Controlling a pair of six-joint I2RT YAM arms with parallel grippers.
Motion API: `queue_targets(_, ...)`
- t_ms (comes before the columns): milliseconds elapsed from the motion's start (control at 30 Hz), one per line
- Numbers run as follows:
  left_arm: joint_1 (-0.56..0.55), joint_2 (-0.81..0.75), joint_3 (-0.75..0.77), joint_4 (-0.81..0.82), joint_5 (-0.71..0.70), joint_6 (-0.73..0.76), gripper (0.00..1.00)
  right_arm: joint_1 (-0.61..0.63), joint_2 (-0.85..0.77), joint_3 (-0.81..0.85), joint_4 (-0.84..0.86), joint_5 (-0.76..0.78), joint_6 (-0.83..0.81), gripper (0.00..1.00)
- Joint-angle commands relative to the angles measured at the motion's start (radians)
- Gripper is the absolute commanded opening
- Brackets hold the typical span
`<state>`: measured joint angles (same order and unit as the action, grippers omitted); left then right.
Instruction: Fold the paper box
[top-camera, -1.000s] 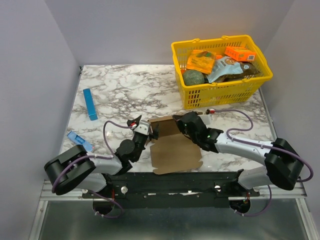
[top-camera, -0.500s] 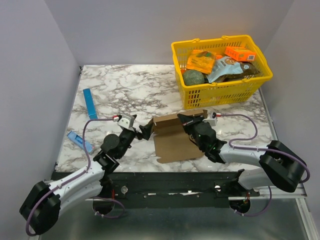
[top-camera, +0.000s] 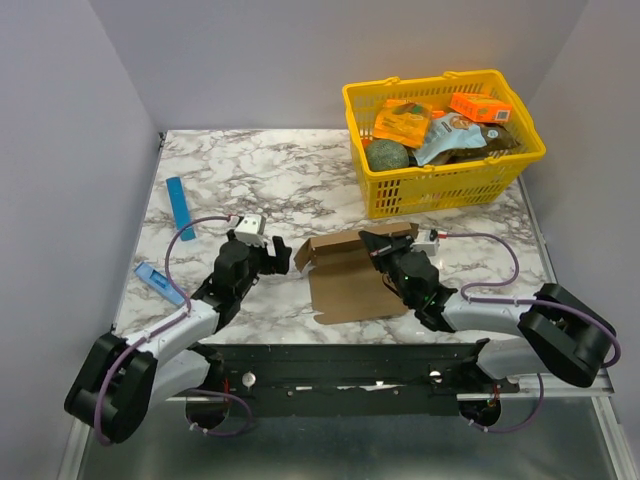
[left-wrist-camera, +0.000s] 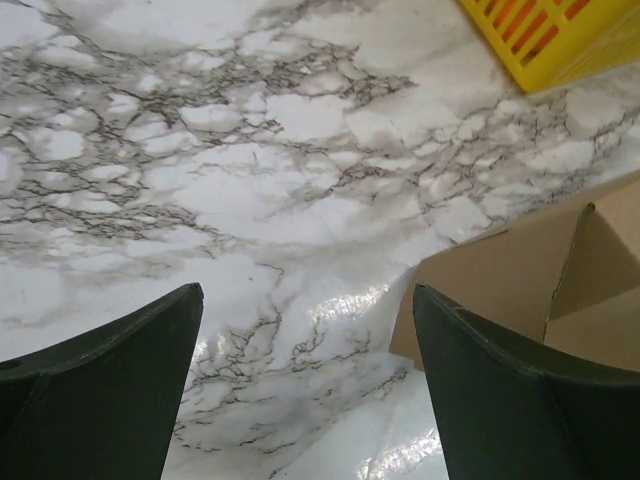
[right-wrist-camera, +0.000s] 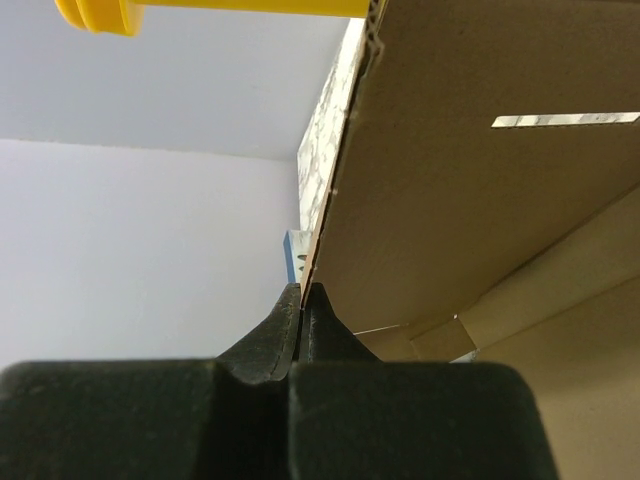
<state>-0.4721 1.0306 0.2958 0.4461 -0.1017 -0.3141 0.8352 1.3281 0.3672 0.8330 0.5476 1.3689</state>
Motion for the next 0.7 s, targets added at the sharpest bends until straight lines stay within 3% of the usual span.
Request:
queue_targets(0, 0.001, 0.06, -0.001, 0.084, 0.175, 0.052, 0.91, -0.013, -0.021, -0.011, -0.015, 0.021, -0.014, 0.01)
queue_targets(333, -0.022, 0.134, -0.012, 0.203, 0.361, 0.069, 0.79, -0.013, -0.03, -0.001, -0.057, 0.031, -0.007, 0.01)
queue_targets(667, -0.122, 0.151, 0.011, 0.168, 0.292, 0.129, 0.75, -0.013, -0.038, 0.007, -0.091, 0.037, -0.007, 0.01)
